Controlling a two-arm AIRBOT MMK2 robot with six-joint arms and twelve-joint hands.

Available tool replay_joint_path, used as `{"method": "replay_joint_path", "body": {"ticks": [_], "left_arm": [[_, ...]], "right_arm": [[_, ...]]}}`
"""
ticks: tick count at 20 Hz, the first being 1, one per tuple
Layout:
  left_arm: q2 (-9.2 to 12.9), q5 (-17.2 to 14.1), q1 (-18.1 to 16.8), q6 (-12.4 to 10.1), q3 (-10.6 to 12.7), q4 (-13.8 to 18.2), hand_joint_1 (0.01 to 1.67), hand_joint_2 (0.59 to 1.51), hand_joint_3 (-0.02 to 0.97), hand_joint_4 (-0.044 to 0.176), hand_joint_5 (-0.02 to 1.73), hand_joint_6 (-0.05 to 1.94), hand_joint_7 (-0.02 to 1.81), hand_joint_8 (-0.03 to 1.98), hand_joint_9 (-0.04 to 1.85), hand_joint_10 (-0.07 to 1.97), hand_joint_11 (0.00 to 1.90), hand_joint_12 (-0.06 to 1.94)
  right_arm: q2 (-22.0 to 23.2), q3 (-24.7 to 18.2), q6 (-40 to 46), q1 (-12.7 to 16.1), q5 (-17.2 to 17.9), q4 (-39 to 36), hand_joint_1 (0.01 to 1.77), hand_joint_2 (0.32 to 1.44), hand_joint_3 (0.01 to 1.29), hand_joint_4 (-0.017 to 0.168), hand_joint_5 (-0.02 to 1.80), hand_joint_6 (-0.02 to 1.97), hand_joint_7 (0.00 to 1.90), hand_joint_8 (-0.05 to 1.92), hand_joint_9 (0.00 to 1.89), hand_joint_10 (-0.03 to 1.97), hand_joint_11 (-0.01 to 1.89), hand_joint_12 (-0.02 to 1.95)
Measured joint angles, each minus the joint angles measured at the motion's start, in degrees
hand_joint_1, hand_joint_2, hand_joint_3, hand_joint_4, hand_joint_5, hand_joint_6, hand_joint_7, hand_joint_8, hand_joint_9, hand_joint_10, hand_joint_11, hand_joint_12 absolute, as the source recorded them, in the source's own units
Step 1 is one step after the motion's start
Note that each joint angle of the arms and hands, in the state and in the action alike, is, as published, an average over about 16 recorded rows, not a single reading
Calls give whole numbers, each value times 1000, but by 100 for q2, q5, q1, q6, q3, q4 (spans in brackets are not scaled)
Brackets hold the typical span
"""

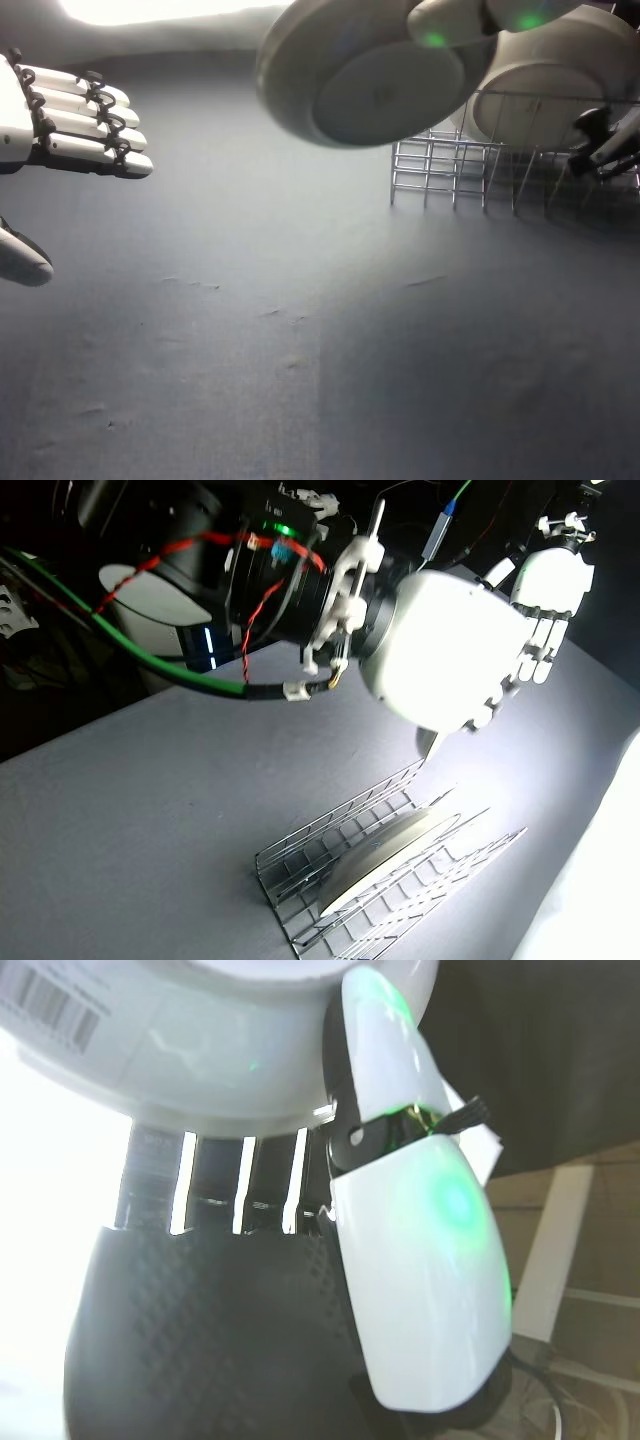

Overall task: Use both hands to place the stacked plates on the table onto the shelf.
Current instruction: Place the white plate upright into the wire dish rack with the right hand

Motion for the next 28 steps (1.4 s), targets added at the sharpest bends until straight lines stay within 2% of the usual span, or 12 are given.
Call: {"method": "replay_joint_path", "body": {"ticks": [12,22,25,28], "left_arm": [[-1,-2,-24,-20,-16,20,14,1085,6,2,99,18,94,4,67,-58,28,35],[-1,-2,-13,-24,-42,23,14,1086,6,2,97,18,97,4,66,-57,25,42],[-1,-2,-10,-24,-47,23,14,1086,6,2,97,18,96,4,68,-57,24,47],[-1,-2,-9,-24,-52,24,14,1085,6,2,97,18,96,4,71,-57,24,51]], "right_arm": [[327,71,-9,-499,239,-318,1390,1082,13,-8,824,1023,938,1012,855,1272,707,1535],[394,188,-21,-1134,706,-1290,1384,1083,13,-8,821,1052,933,1035,842,1288,695,1525],[402,219,-46,-1303,871,-1677,1354,1095,14,-8,796,1036,913,1013,809,1193,658,1491],[414,240,-74,-1436,1008,-2036,1307,1109,14,-8,765,859,886,831,776,1004,600,1448]]}}
